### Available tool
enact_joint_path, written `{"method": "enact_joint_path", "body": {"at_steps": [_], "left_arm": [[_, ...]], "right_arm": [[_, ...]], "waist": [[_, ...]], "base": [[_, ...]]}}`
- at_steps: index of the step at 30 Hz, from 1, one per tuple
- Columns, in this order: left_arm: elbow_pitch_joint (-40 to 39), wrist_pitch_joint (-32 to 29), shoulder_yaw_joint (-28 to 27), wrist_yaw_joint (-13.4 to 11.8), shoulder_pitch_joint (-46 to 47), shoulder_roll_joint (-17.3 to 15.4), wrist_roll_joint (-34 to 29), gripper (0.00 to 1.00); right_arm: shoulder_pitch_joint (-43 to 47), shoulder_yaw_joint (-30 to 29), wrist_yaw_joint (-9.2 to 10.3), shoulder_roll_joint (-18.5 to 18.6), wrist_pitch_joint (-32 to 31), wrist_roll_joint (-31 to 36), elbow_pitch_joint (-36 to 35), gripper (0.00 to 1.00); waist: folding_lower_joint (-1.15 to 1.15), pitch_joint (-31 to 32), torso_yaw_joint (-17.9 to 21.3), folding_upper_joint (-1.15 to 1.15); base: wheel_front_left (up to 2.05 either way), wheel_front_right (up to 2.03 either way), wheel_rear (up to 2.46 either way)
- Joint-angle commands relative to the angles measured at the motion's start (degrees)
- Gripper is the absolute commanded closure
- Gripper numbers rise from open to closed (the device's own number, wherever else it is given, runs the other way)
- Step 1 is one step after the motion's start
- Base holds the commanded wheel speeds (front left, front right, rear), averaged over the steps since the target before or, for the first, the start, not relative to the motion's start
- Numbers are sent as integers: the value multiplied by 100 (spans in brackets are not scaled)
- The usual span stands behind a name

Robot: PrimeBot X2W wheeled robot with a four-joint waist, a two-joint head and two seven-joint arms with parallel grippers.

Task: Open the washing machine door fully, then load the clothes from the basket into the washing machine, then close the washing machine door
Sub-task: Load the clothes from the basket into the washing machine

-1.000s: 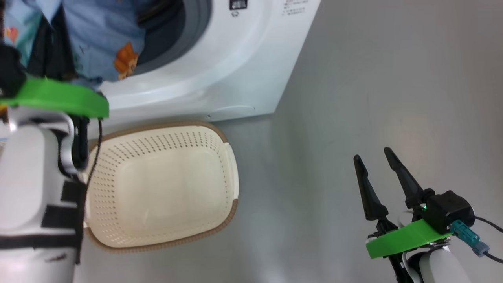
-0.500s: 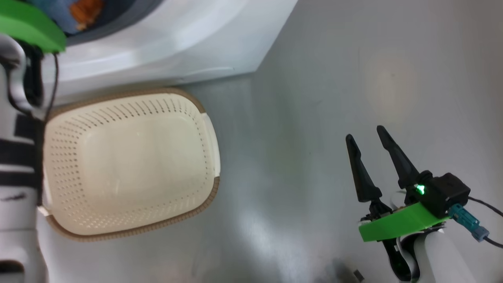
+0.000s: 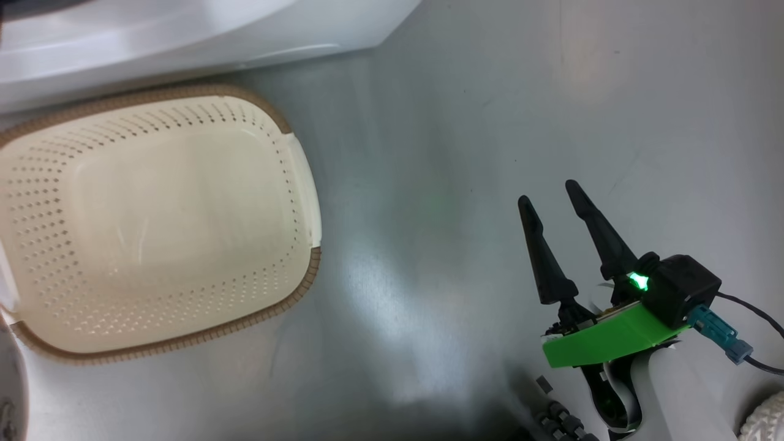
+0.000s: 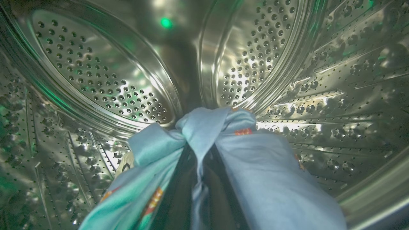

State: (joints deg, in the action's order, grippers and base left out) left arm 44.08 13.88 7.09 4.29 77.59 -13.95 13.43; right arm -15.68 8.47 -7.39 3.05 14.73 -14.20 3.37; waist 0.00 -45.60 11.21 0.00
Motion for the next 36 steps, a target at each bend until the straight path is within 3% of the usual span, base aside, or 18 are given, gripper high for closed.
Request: {"method": "enact_joint_path", "body": {"at_steps": [1, 11, 16, 21, 22, 23, 36], "left_arm": [[-206, 64, -33, -40, 162, -291, -124, 100], [-1759, 110, -300, -224, 91, -362, -577, 100], [-1475, 111, -433, -167, -113, -316, -551, 100], [-539, 109, -483, -122, -51, -287, -426, 100], [-454, 109, -490, -121, 4, -289, -420, 82], [-368, 110, -486, -135, 39, -294, -433, 0], [348, 111, -489, -104, 307, -97, -285, 0]], "right_arm": [[45, 153, -10, -17, 27, -57, -126, 0], [-72, 245, -10, -17, 27, -173, -88, 0], [-76, 275, -10, -17, 27, -200, -37, 0], [-58, 298, -10, -17, 27, -200, 12, 0], [-51, 299, -10, -17, 27, -198, 19, 0], [-44, 295, -10, -17, 27, -199, 24, 0], [-41, 272, -10, -17, 27, -181, 76, 0]], "waist": [[0, -138, 44, 0], [0, -286, 109, 0], [0, -244, 110, 0], [0, -171, 107, 0], [0, -164, 106, 0], [0, -152, 101, 0], [0, 40, 21, 0]], "base": [[0, 0, 0], [0, 0, 0], [0, 0, 0], [0, 0, 0], [0, 0, 0], [0, 0, 0], [0, 0, 0]]}}
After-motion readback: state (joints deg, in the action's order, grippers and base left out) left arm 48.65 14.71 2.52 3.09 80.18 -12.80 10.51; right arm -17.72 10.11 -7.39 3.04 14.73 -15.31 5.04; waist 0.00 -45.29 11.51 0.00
